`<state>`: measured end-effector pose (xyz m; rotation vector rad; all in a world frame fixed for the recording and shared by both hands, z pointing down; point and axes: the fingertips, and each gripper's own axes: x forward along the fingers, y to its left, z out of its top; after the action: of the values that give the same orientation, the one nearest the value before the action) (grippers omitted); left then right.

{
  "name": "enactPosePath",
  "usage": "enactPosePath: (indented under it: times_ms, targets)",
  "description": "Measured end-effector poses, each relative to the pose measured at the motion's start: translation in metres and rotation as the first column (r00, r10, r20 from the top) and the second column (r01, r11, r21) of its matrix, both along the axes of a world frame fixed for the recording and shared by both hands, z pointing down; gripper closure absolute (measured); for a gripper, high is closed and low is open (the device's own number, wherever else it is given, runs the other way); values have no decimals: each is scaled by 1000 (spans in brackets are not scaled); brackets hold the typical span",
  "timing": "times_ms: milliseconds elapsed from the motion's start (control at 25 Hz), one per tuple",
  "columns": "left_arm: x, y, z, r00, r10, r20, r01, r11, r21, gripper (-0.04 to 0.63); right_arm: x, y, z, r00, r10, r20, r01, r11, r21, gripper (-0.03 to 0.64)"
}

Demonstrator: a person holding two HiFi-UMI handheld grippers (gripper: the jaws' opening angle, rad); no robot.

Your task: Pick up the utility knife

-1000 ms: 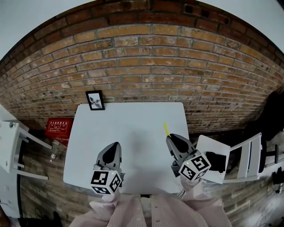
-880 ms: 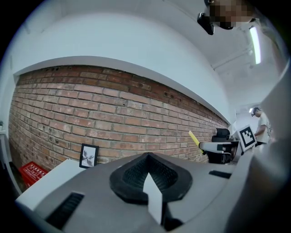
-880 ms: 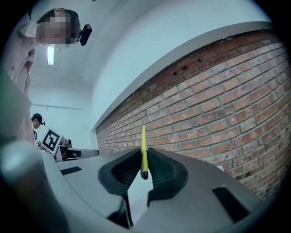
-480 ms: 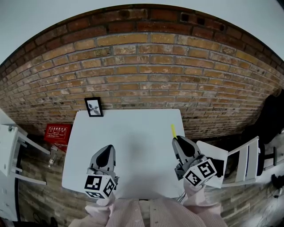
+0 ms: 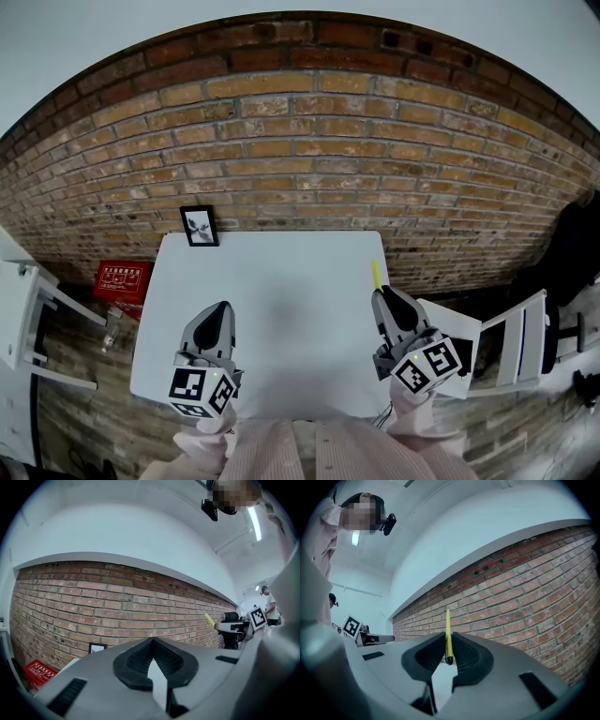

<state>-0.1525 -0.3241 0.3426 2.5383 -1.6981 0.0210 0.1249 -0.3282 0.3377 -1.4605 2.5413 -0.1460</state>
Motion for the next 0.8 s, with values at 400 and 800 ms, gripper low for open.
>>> enactPosePath:
  times_ms: [400,800]
  targets:
    - [2,2,6,999,4,38,-4,1000,-12,601,0,0,3,1000,10,-14,-10,1000,-1,566]
    - [7,2,10,999,8,42,-7,1000,-18,601,3,0,5,1000,21,-24,-21,1000,-4,566]
